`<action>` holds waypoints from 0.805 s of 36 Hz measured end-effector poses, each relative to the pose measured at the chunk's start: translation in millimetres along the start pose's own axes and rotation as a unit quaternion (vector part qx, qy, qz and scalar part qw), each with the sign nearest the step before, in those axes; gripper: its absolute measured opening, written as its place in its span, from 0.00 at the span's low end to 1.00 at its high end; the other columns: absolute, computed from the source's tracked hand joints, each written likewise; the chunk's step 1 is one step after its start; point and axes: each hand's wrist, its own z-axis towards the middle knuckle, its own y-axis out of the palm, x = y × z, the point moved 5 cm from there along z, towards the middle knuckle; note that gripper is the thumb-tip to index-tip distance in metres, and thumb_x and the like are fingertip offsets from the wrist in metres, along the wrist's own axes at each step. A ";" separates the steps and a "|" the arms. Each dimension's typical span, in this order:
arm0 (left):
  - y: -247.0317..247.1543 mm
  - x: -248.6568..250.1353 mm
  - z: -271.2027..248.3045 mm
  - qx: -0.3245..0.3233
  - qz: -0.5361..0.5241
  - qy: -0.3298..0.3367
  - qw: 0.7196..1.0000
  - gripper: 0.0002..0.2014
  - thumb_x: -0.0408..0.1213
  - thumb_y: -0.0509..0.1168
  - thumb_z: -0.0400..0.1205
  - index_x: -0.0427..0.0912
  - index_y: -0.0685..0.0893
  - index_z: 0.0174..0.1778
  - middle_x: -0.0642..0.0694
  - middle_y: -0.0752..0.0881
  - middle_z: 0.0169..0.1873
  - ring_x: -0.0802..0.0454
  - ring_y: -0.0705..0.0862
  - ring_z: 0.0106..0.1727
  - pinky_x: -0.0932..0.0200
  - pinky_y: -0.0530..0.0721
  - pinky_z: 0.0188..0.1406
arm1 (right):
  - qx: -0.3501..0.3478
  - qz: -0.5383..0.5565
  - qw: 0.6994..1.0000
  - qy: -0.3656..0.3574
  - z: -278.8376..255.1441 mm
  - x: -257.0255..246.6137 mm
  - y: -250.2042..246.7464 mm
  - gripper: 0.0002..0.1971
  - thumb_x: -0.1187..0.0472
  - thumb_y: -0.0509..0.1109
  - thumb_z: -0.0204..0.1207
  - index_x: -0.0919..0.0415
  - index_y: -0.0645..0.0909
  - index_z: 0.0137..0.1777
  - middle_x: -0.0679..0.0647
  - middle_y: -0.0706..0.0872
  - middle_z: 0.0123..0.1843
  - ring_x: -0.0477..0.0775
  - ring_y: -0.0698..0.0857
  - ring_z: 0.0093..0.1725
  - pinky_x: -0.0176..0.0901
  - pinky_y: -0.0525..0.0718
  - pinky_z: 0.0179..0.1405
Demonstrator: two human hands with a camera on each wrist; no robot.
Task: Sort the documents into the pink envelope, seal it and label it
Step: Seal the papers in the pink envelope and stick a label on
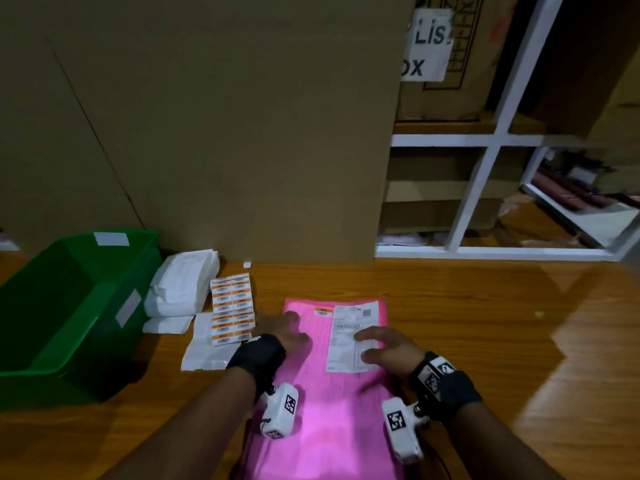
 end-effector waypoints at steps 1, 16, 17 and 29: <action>-0.3 -0.6 -0.1 0.002 -0.044 0.011 0.999 0.27 0.47 0.69 0.80 0.57 0.75 0.77 0.43 0.77 0.76 0.41 0.80 0.72 0.51 0.84 0.65 | -0.006 0.019 1.000 -0.010 -1.8 2.5 0.7 0.21 0.80 0.72 0.70 0.52 0.88 0.51 0.54 0.85 0.66 0.56 0.85 0.64 0.39 0.87 0.54; -28.2 -19.0 -39.1 -0.039 -0.477 0.191 0.857 0.18 0.22 0.73 0.78 0.40 0.87 0.62 0.51 0.90 0.46 0.54 0.86 0.47 0.62 0.85 0.43 | 0.084 0.178 0.961 -0.195 -29.3 -58.0 -43.3 0.19 0.77 0.64 0.80 0.56 0.92 0.42 0.49 0.93 0.54 0.45 0.88 0.60 0.36 0.82 0.58; -35.2 -21.9 -43.0 -0.009 -0.471 0.202 0.859 0.19 0.22 0.73 0.76 0.41 0.88 0.61 0.50 0.91 0.51 0.53 0.87 0.52 0.58 0.86 0.53 | 0.080 0.172 0.958 -0.213 -28.5 -68.1 -42.1 0.19 0.77 0.64 0.80 0.56 0.92 0.43 0.48 0.93 0.53 0.43 0.88 0.59 0.33 0.82 0.56; -164.1 -109.0 -79.9 0.257 -0.425 0.170 0.851 0.17 0.22 0.70 0.77 0.48 0.93 0.52 0.58 0.92 0.45 0.65 0.86 0.44 0.62 0.80 0.53 | -0.099 0.044 0.948 -0.299 -0.4 -170.2 52.2 0.22 0.76 0.71 0.72 0.47 0.86 0.55 0.47 0.85 0.67 0.44 0.83 0.66 0.31 0.83 0.57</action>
